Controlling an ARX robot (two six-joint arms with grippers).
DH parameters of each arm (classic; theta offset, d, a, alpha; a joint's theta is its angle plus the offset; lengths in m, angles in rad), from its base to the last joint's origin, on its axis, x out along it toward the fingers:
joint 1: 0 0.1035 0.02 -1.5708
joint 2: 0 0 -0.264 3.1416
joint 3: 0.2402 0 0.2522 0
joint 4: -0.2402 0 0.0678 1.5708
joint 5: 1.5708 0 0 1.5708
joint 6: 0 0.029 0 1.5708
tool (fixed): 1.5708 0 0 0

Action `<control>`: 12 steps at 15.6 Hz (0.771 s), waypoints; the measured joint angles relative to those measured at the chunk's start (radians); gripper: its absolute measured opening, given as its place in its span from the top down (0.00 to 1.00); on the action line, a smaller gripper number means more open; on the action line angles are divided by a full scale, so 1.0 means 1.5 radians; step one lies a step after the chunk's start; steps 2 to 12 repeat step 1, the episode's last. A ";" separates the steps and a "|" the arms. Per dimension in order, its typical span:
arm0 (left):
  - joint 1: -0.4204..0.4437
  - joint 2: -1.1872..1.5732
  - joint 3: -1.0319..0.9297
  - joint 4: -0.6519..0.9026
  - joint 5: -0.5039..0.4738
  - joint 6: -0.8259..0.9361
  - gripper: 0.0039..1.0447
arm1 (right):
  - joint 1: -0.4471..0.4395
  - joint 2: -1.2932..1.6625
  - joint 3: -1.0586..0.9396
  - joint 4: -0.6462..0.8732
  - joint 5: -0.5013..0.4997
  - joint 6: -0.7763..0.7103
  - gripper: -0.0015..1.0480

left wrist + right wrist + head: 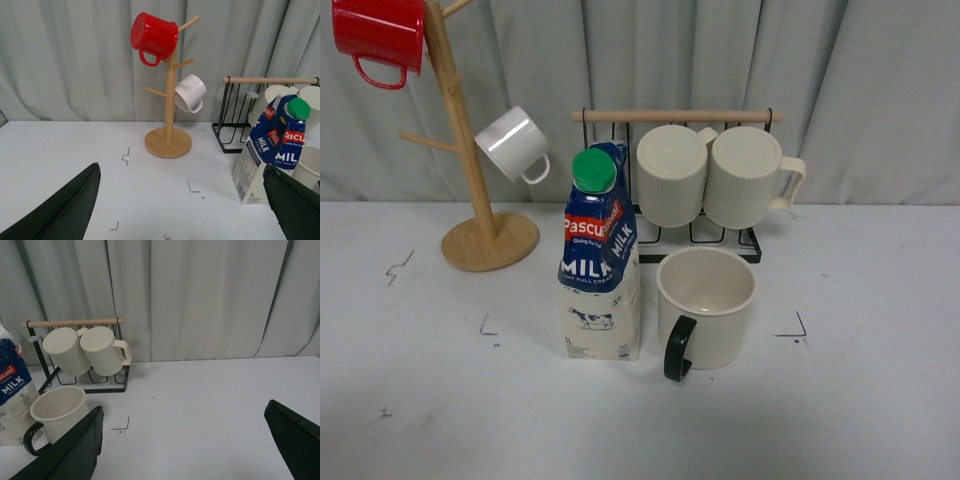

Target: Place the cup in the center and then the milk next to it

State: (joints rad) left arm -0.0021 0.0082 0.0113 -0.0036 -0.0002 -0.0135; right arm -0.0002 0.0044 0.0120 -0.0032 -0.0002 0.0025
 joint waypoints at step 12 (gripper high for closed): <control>0.000 0.000 0.000 0.000 0.000 0.000 0.06 | 0.000 0.000 0.000 0.000 0.000 0.000 0.06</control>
